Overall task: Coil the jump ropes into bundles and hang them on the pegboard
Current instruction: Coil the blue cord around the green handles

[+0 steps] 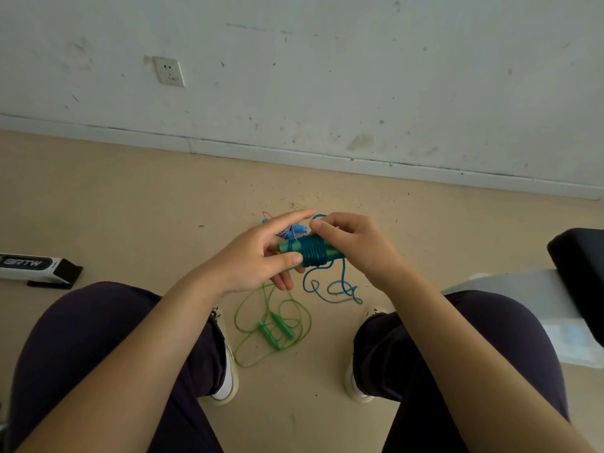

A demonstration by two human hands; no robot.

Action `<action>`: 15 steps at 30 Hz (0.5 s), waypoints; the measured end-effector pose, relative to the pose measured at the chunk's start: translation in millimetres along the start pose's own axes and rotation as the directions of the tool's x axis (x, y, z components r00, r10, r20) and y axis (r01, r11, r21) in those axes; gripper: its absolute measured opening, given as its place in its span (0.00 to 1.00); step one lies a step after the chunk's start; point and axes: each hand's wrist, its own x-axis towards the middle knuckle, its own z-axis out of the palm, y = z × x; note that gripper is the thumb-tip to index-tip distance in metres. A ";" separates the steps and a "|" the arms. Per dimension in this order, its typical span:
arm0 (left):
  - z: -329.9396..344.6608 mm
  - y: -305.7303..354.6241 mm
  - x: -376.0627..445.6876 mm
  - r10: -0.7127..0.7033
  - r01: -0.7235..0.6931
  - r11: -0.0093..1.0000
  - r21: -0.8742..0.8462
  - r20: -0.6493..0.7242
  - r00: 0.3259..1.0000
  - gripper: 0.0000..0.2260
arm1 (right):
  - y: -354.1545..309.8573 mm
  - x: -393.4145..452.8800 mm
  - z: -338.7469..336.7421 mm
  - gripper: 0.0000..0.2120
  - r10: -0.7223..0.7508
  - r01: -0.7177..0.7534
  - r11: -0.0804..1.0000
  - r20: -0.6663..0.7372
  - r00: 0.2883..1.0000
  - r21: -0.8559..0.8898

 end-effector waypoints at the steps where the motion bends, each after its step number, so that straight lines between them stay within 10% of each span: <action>1: 0.1 0.2 0.2 0.003 -0.003 1.000 0.001 0.003 1.000 0.30 | 0.0 0.1 0.5 0.09 0.012 -0.012 1.000 0.010 1.000 -0.005; 15: 4.6 -3.0 2.4 0.002 -0.006 0.999 -0.045 -0.073 0.997 0.22 | 8.2 2.8 3.2 0.12 0.038 -0.038 0.999 -0.016 0.999 0.015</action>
